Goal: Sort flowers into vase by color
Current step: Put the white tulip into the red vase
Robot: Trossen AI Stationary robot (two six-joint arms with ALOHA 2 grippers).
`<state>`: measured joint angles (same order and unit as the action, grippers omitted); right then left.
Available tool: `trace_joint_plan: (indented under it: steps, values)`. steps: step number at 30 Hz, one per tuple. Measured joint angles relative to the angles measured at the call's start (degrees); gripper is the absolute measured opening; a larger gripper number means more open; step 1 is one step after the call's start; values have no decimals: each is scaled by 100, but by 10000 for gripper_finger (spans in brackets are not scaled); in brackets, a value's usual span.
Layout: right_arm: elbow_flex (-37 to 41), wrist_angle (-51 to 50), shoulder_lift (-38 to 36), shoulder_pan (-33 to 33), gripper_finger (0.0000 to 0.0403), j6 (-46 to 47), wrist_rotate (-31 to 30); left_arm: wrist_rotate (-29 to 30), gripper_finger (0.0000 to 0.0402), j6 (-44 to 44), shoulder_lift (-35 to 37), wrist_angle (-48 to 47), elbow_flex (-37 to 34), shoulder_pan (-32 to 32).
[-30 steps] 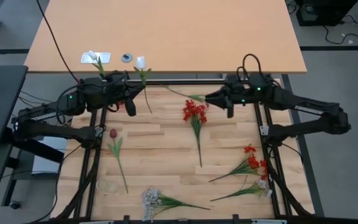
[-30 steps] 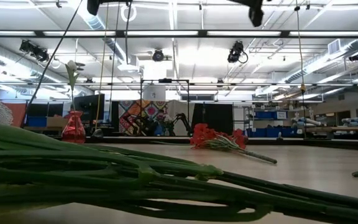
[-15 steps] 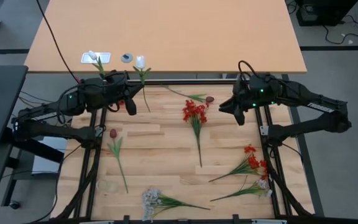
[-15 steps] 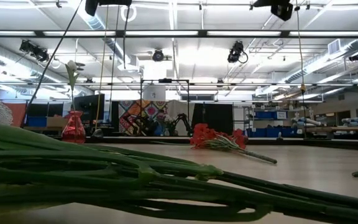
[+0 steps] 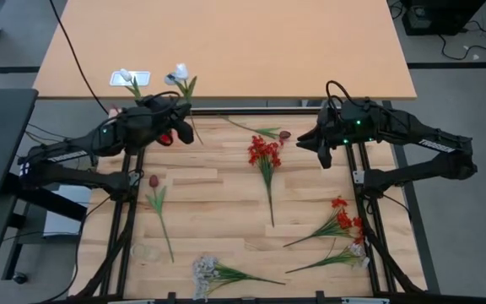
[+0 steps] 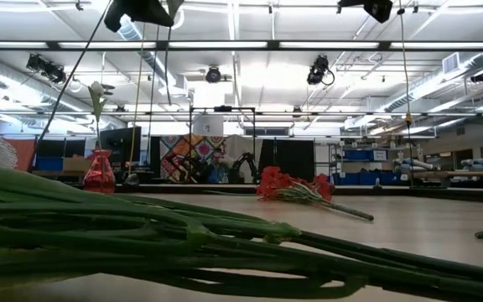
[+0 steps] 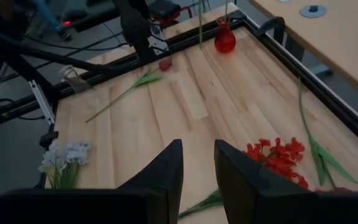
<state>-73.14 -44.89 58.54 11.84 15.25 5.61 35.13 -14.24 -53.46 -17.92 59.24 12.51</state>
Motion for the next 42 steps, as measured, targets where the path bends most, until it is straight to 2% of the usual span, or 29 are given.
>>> trace_joint_plan:
  steps: [5,11,17,20,23,27,32,37,42]
  values:
    - [0,16,0,2,100,0,-1,779,0,-577,-311,285,2,8]
    - [0,24,0,2,100,2,-1,813,0,-247,-1080,647,-2,2]
    - [0,22,0,2,100,289,24,811,0,372,-1302,602,-2,68]
    - [0,22,0,-2,100,549,44,801,0,1028,-1068,55,0,280]
    - [0,25,0,-10,100,869,45,556,0,1197,-654,-526,-27,776]
    - [0,88,48,-58,100,1134,44,-344,0,1308,30,-169,-523,1682]
    - [0,329,212,-225,100,1220,1,-1095,0,1232,738,254,-1378,2726]
    - [0,376,456,-291,100,1179,-215,-1193,0,1248,1362,366,-1857,3214]
    - [0,425,734,-289,99,1144,-122,-1191,0,1462,1831,549,-1883,3489]
